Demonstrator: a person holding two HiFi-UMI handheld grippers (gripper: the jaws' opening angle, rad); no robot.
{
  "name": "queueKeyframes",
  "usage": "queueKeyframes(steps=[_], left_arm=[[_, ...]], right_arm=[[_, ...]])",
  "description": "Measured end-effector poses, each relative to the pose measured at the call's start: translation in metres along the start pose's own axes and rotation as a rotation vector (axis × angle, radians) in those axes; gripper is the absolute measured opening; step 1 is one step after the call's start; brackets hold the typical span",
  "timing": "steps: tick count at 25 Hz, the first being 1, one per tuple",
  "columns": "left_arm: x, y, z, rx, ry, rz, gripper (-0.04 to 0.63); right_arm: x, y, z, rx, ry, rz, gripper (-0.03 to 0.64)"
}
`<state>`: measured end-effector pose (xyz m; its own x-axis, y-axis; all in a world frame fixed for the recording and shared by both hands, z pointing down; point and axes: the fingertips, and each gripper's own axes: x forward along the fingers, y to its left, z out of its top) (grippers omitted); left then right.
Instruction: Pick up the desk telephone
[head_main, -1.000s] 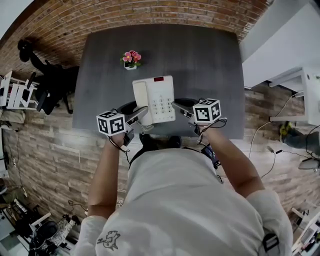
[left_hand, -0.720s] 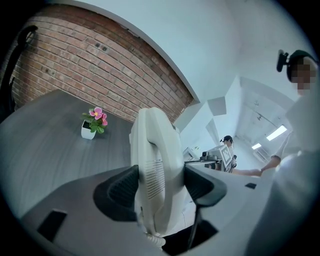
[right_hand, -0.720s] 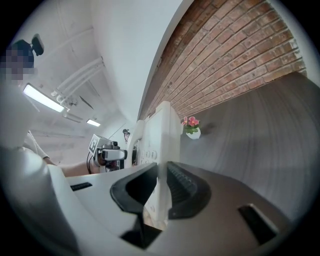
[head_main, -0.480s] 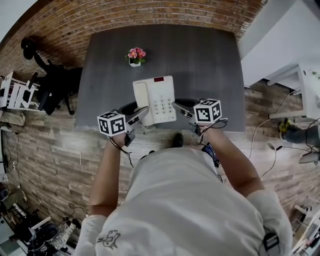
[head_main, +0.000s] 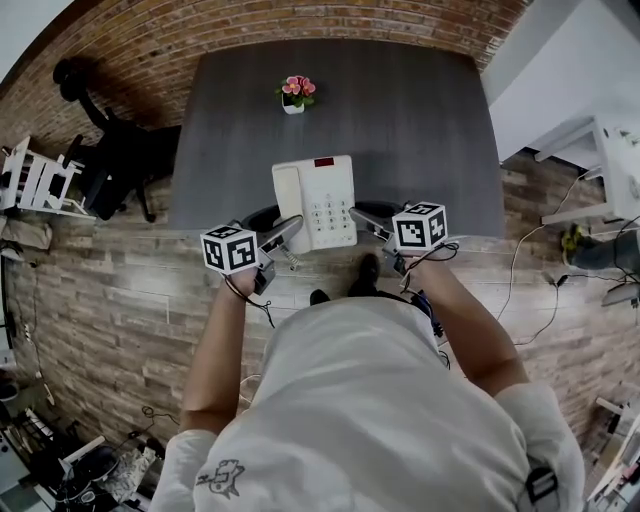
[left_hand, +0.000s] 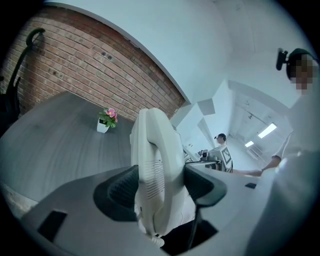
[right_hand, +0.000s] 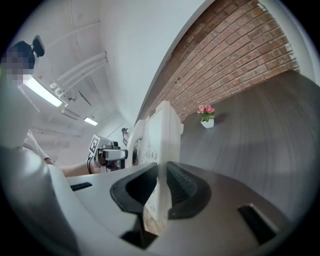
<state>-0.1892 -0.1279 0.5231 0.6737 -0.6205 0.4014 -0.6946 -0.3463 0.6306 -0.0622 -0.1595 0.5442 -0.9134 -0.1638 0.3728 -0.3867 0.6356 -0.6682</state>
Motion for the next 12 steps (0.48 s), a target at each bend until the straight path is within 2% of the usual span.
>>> queueKeyframes(steps=[5, 12], left_arm=[[-0.07, -0.007, -0.044, 0.03, -0.008, -0.029, 0.304], [-0.101, -0.016, -0.07, 0.042, -0.015, -0.044, 0.304]], right_arm=[[0.013, 0.066, -0.056, -0.011, -0.027, -0.02, 0.064], [0.012, 0.096, -0.086, -0.017, -0.043, -0.036, 0.064]])
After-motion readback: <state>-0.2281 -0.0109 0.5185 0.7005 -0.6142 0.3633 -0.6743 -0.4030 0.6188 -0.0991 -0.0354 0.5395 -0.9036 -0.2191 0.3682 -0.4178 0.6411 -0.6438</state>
